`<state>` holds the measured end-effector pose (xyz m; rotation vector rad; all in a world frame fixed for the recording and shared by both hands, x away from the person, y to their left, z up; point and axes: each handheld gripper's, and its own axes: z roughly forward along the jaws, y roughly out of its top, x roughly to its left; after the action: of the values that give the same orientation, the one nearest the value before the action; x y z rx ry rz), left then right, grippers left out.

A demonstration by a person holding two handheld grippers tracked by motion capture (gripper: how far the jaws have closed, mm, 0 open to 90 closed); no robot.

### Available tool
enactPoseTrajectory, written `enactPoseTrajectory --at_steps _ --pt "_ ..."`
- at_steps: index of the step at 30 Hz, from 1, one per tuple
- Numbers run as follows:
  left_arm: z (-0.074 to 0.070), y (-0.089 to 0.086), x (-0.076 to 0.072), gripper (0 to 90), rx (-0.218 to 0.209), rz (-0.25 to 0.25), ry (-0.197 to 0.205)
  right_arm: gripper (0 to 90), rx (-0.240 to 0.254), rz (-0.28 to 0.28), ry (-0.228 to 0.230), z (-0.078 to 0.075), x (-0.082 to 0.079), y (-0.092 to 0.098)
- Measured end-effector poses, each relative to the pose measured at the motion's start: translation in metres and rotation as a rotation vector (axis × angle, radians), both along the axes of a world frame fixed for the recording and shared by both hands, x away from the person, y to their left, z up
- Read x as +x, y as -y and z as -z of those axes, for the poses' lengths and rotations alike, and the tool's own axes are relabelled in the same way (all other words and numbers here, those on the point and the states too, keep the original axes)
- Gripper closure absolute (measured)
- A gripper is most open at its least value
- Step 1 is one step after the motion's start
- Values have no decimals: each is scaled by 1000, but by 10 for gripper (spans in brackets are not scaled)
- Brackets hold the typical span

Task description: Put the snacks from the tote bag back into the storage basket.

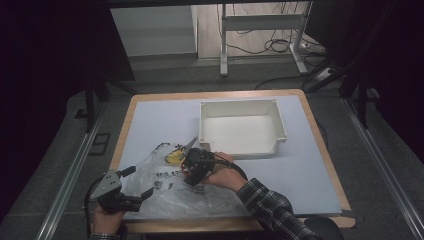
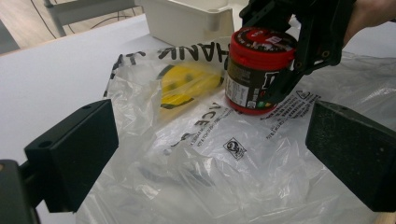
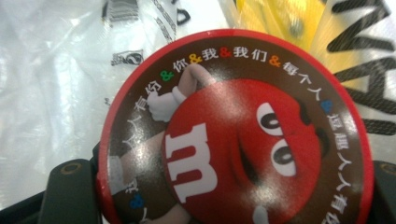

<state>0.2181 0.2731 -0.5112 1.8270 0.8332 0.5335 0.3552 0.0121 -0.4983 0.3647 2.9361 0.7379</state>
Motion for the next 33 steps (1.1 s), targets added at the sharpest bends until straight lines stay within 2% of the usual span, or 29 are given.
enactPoseTrajectory --at_steps 9,21,33 --pt "0 0 -1 22 -3 -5 6 254 7 -24 24 -16 -6 1" --pt "-1 1 -2 18 7 -11 18 254 0 -41 29 -29 -6 9" --pt "-1 2 -2 19 8 -9 17 255 15 -28 31 -40 -5 20"
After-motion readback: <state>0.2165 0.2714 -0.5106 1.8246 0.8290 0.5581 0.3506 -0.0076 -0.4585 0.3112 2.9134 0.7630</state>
